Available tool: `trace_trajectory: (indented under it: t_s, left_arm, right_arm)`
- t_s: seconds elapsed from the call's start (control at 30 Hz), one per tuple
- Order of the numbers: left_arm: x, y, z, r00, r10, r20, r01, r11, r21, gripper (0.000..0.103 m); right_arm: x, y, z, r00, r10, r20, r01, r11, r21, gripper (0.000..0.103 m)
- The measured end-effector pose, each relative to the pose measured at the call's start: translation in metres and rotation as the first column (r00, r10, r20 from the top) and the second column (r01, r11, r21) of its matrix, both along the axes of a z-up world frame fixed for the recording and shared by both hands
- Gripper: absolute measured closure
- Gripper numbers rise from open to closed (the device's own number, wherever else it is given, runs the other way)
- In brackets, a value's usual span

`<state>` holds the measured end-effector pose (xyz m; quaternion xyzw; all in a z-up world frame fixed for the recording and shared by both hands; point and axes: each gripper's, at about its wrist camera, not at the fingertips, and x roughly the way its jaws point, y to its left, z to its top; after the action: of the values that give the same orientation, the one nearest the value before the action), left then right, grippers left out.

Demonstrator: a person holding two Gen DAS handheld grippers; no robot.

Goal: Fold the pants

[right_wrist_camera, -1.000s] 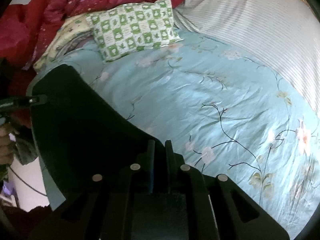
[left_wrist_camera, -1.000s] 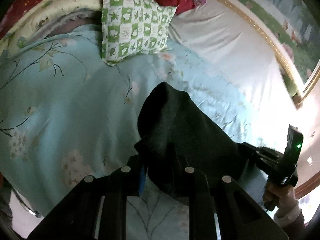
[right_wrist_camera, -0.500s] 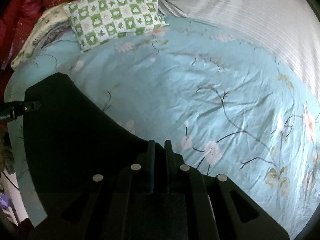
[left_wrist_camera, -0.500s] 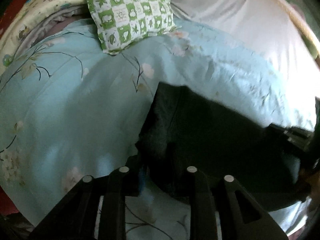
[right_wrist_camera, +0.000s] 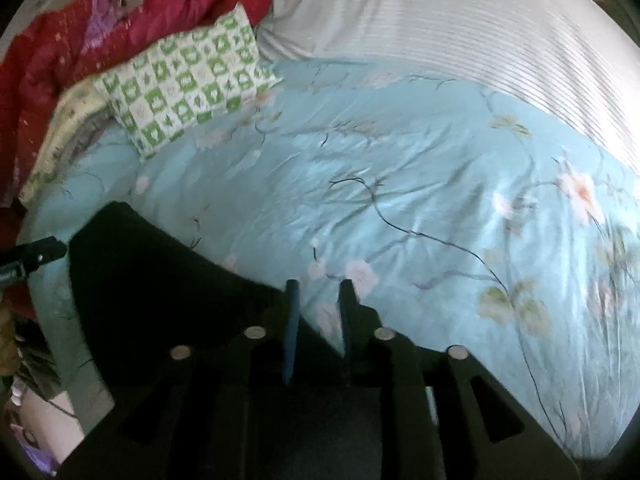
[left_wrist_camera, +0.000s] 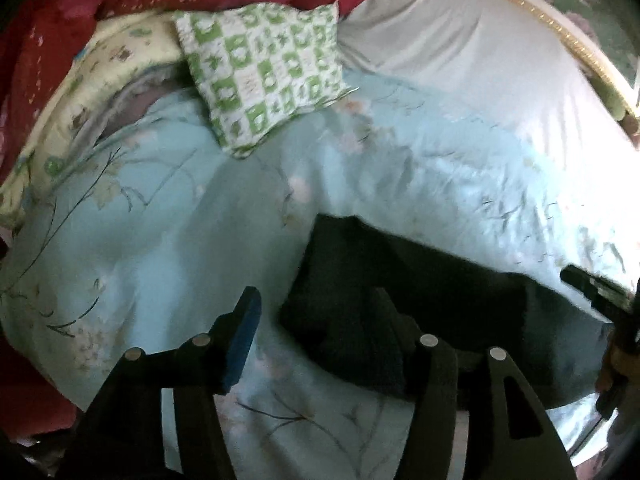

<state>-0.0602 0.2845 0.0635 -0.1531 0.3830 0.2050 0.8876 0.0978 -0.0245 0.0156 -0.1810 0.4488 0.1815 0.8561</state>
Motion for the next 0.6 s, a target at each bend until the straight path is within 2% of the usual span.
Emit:
trace_trajectory:
  t_s: [0.07, 0.3, 0.4, 0.47, 0.53, 0.6]
  left_arm:
    - [0.006, -0.009, 0.005, 1.000, -0.030, 0.009, 0.030, 0.999, -0.010, 0.046]
    - [0.046, -0.073, 0.004, 0.979, -0.202, -0.013, 0.202, 0.979, -0.018, 0.043]
    - [0.063, -0.111, 0.000, 0.955, -0.295, -0.030, 0.295, 0.955, -0.021, 0.040]
    - [0.076, -0.138, -0.002, 0.929, -0.368, -0.042, 0.367, 0.930, -0.030, 0.040]
    - [0.086, -0.163, -0.006, 0.900, -0.432, -0.055, 0.431, 0.902, -0.030, 0.037]
    - [0.098, -0.194, -0.010, 0.861, -0.502, -0.079, 0.502, 0.864, -0.020, 0.037]
  right_arm:
    - [-0.012, -0.013, 0.008, 1.000, -0.020, 0.007, 0.019, 1.000, 0.022, 0.068]
    - [-0.062, -0.069, 0.019, 0.992, -0.124, 0.010, 0.124, 0.991, 0.047, 0.068]
    - [-0.083, -0.095, 0.024, 0.983, -0.183, 0.027, 0.182, 0.982, 0.047, 0.067]
    - [-0.095, -0.110, 0.027, 0.974, -0.223, 0.040, 0.221, 0.974, 0.044, 0.067]
    - [-0.106, -0.128, 0.032, 0.964, -0.264, 0.044, 0.261, 0.964, 0.050, 0.067]
    - [-0.117, -0.147, 0.038, 0.948, -0.314, 0.054, 0.311, 0.949, 0.058, 0.067]
